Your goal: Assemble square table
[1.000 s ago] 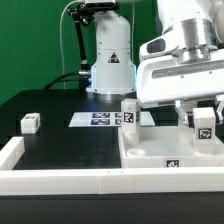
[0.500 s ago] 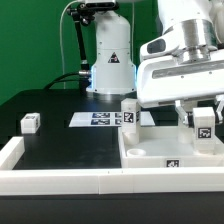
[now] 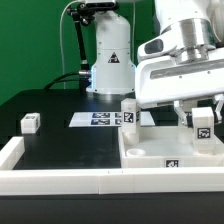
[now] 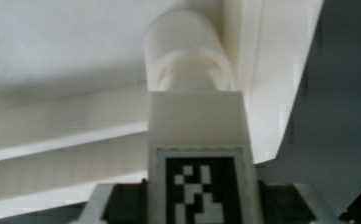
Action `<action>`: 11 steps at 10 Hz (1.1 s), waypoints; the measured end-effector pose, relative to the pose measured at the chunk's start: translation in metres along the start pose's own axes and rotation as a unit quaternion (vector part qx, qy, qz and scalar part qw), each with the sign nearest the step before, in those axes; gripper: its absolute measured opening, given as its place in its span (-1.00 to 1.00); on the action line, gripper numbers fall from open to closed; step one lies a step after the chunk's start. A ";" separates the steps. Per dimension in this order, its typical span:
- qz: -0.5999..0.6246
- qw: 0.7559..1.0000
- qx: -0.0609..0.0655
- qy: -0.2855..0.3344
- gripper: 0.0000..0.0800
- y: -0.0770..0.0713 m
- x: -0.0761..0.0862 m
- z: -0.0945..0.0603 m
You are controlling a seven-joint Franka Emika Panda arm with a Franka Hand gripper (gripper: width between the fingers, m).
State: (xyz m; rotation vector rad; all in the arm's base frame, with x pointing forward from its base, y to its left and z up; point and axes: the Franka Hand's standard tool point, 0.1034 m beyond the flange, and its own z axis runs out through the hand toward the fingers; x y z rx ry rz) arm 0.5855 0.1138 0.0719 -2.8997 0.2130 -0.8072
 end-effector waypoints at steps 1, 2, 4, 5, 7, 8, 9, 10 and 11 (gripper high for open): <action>0.000 1.000 0.001 -0.004 0.04 0.000 -0.002 0.001; 0.000 1.000 0.001 -0.004 0.38 0.000 -0.002 0.001; 0.000 1.000 0.000 -0.004 0.55 0.000 -0.002 0.001; -0.004 1.000 0.000 -0.005 0.61 0.002 -0.001 0.001; -0.008 1.000 -0.003 -0.003 0.62 0.019 0.012 -0.005; -0.012 1.000 0.000 -0.008 0.62 0.022 0.020 -0.011; -0.011 1.000 0.002 -0.011 0.62 0.026 0.029 -0.019; -0.007 1.000 0.003 -0.009 0.62 0.030 0.037 -0.025; -0.007 1.000 0.002 -0.010 0.62 0.030 0.035 -0.023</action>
Offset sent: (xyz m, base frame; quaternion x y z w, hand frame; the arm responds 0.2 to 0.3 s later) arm 0.0000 0.0000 0.0000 0.0000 0.0000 0.0000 1.0000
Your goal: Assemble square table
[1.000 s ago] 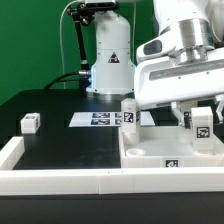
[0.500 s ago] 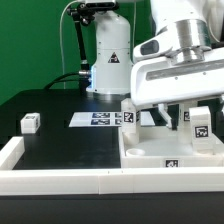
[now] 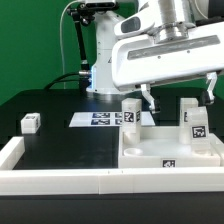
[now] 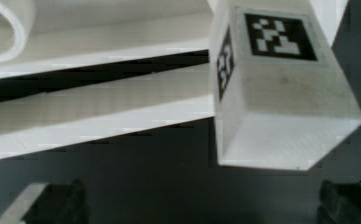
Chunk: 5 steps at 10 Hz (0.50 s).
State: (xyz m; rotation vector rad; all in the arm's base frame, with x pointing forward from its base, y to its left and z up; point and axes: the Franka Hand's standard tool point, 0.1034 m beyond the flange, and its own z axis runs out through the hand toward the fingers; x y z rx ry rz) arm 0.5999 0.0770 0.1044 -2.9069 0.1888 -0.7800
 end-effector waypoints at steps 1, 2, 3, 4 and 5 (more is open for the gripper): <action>0.001 1.000 0.004 -0.016 0.62 -0.002 -0.004 0.002; 0.001 1.000 0.005 -0.017 0.62 -0.002 -0.003 0.002; 0.010 0.998 0.017 -0.056 0.62 -0.008 -0.007 0.004; 0.018 0.995 0.031 -0.091 0.62 -0.016 -0.003 0.004; 0.022 0.990 0.043 -0.135 0.62 -0.023 0.000 0.002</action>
Offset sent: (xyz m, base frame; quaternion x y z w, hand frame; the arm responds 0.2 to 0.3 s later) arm 0.0155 0.0052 0.0020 -0.0026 -0.1389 0.0091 0.9903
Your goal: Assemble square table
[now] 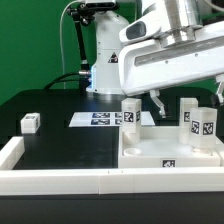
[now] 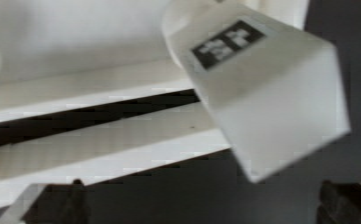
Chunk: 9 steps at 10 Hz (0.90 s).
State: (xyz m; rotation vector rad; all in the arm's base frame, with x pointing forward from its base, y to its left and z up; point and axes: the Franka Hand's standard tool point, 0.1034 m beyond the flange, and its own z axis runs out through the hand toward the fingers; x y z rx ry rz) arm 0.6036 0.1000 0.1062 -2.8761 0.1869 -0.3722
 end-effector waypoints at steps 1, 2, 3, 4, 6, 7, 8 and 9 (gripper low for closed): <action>-0.003 0.999 0.007 -0.033 0.62 -0.002 0.005 -0.003; -0.004 0.998 0.013 -0.068 0.62 -0.001 0.006 -0.003; -0.003 0.997 0.014 -0.078 0.62 0.002 0.007 -0.001; -0.003 0.998 0.010 -0.067 0.62 0.005 0.007 0.003; 0.003 0.998 0.005 -0.064 0.62 -0.002 -0.005 0.012; 0.002 0.998 0.005 -0.064 0.62 -0.002 -0.004 0.012; 0.000 0.998 0.004 -0.062 0.62 -0.001 -0.004 0.013; -0.024 0.998 -0.007 -0.049 0.62 -0.004 -0.011 0.018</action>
Offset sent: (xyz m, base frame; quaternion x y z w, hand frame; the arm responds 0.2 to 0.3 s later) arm -0.0024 -0.0075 -0.0126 0.0035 0.0138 -0.0063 0.9999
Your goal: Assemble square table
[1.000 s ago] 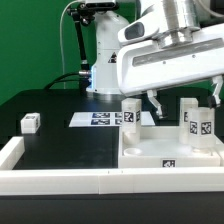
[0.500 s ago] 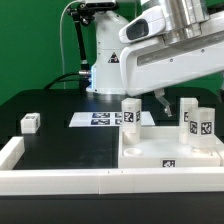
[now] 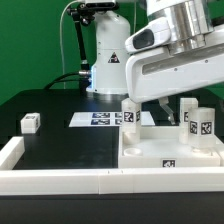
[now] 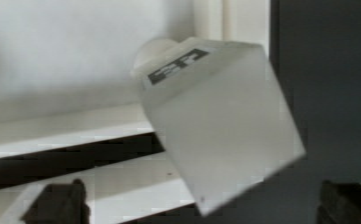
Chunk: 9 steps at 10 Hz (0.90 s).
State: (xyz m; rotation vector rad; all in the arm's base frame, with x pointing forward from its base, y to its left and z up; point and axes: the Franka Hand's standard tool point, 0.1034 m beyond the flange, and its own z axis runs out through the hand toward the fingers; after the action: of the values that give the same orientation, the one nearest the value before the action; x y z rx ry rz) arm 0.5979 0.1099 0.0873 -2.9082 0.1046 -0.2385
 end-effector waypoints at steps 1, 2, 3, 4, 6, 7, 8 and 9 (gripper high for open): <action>-0.034 0.999 -0.010 -0.004 0.62 -0.011 -0.009 0.005; -0.063 0.998 -0.016 -0.006 0.62 -0.019 -0.013 0.007; -0.086 0.996 -0.022 -0.010 0.62 -0.020 -0.018 0.010; -0.097 0.995 -0.025 -0.013 0.62 -0.017 -0.021 0.010; -0.096 0.995 -0.025 -0.012 0.62 -0.017 -0.020 0.009; -0.096 0.995 -0.025 -0.012 0.62 -0.017 -0.020 0.010; -0.096 0.995 -0.025 -0.012 0.62 -0.017 -0.020 0.010; -0.105 0.994 -0.028 -0.015 0.62 -0.017 -0.019 0.009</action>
Offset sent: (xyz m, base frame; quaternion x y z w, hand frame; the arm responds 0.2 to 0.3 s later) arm -0.0191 -0.0156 -0.0081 -0.0621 -0.0256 -0.1244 0.9900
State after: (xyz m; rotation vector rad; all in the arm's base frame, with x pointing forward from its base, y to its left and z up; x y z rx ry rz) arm 0.5814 0.1304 0.0795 -2.9774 -0.2031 -0.2289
